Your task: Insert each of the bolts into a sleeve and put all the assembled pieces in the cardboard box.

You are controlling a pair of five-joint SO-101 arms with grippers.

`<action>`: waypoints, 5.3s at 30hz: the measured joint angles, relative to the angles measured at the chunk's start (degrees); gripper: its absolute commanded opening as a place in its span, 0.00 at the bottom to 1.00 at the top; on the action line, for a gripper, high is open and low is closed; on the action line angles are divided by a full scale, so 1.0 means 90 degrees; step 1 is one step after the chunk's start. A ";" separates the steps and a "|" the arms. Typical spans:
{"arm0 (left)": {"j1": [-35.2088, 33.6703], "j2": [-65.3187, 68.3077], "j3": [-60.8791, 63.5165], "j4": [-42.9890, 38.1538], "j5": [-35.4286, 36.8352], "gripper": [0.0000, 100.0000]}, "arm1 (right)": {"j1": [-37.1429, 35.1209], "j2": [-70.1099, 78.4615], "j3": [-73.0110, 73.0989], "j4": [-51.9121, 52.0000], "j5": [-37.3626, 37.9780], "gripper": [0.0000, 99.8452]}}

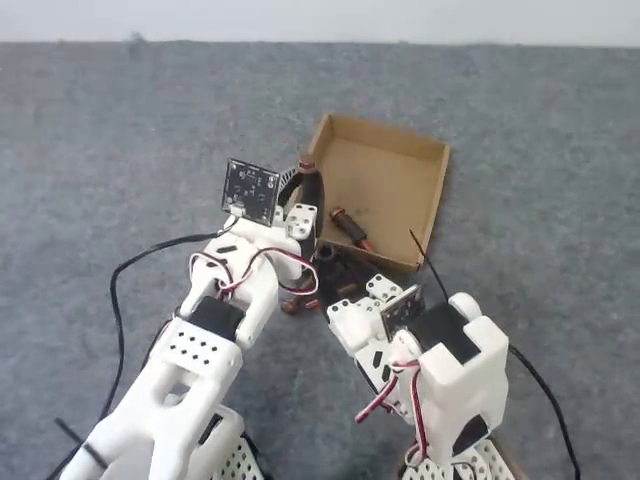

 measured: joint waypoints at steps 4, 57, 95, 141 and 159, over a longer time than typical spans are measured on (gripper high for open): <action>0.0000 0.0000 0.0000 0.0000 0.0000 0.01 | 0.0000 -0.0449 0.0156 0.0000 0.0107 0.01; 0.0479 -0.0098 0.0205 0.0498 0.0801 0.01 | -0.0068 -0.0576 0.0137 0.0830 0.0156 0.01; 0.0772 -0.1661 0.1045 0.0801 0.0762 0.01 | 0.0156 -0.0567 0.0147 0.0840 0.0205 0.01; 0.0518 -0.1700 0.1983 -0.0029 0.0801 0.18 | 0.0205 -0.0567 0.0205 0.0654 0.0830 0.01; 0.0430 -0.1719 0.2129 -0.0029 0.0791 0.18 | 0.0244 -0.0567 0.0205 0.0654 0.0830 0.01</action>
